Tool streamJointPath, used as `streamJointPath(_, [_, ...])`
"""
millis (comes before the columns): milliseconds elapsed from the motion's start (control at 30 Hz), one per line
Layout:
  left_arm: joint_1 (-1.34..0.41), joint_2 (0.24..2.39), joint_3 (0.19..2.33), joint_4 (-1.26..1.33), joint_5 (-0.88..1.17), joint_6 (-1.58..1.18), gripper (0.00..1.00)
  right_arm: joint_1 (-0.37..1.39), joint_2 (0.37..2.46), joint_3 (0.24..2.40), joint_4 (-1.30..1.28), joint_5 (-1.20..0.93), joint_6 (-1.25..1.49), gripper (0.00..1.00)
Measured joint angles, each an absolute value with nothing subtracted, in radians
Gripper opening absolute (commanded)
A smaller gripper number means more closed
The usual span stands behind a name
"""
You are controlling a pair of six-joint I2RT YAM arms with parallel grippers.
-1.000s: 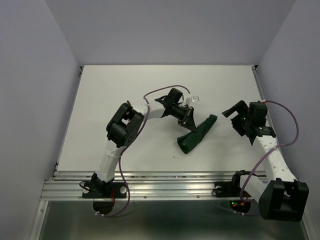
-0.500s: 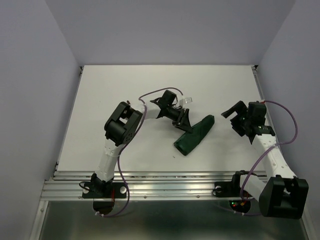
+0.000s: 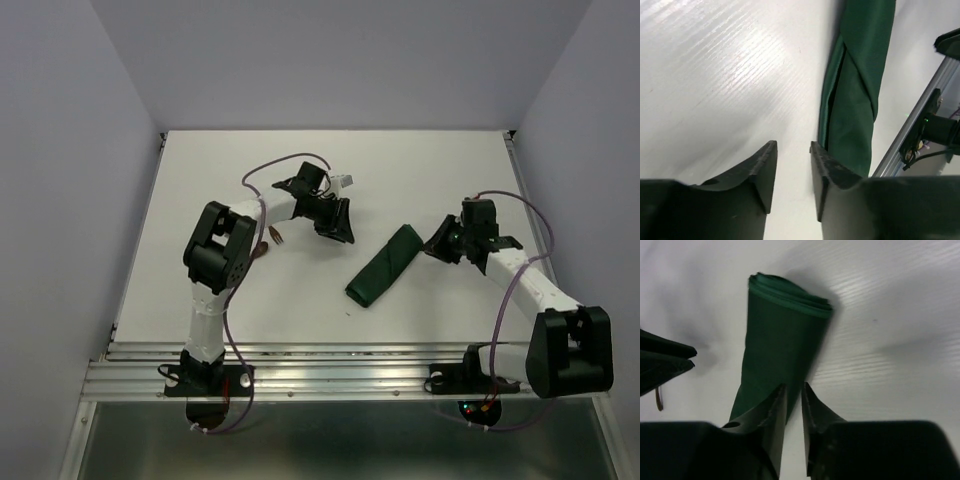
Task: Fold the napkin into a case and place the utensils inside
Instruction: Turn over the smaller rectangle-folded napkin at the center of the board, then smooth out the smaller rectangle-folded napkin at the center of the board.
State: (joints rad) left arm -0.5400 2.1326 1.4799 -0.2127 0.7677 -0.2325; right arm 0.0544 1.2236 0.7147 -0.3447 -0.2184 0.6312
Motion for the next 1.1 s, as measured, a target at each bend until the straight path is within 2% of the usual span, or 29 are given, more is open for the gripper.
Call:
streamJointPath(33, [-0.533,2.096,1.479,-0.231,0.74,-0.226,0.2,0.078,1.238,0.724,-0.337,-0.218,0.63,0.15])
streamJointPath(67, [-0.533,2.072,1.471,-0.238,0.72,-0.224,0.1,0.1,1.253,0.733,-0.326,-0.222,0.627,0.09])
streamJointPath(100, [-0.535,2.03,1.452,-0.251,0.701,-0.218,0.0,0.118,1.271,0.745,-0.316,-0.227,0.627,0.08])
streamJointPath(367, [-0.64,1.797,1.25,-0.244,0.716,-0.224,0.0,0.139,1.43,0.82,-0.236,-0.251,0.618,0.06])
streamJointPath(533, [-0.712,1.813,1.162,-0.228,0.746,-0.227,0.0,0.139,1.57,0.905,-0.208,-0.25,0.593,0.04])
streamJointPath(733, [-0.72,1.893,1.137,-0.212,0.702,-0.226,0.0,0.139,1.686,0.923,-0.194,-0.234,0.571,0.02])
streamJointPath(900, [-0.717,1.917,1.138,-0.217,0.665,-0.225,0.0,0.139,1.698,0.929,-0.198,-0.231,0.561,0.03])
streamJointPath(1100, [-0.717,1.899,1.183,-0.29,0.624,-0.211,0.0,0.149,1.592,0.929,-0.22,-0.21,0.553,0.04])
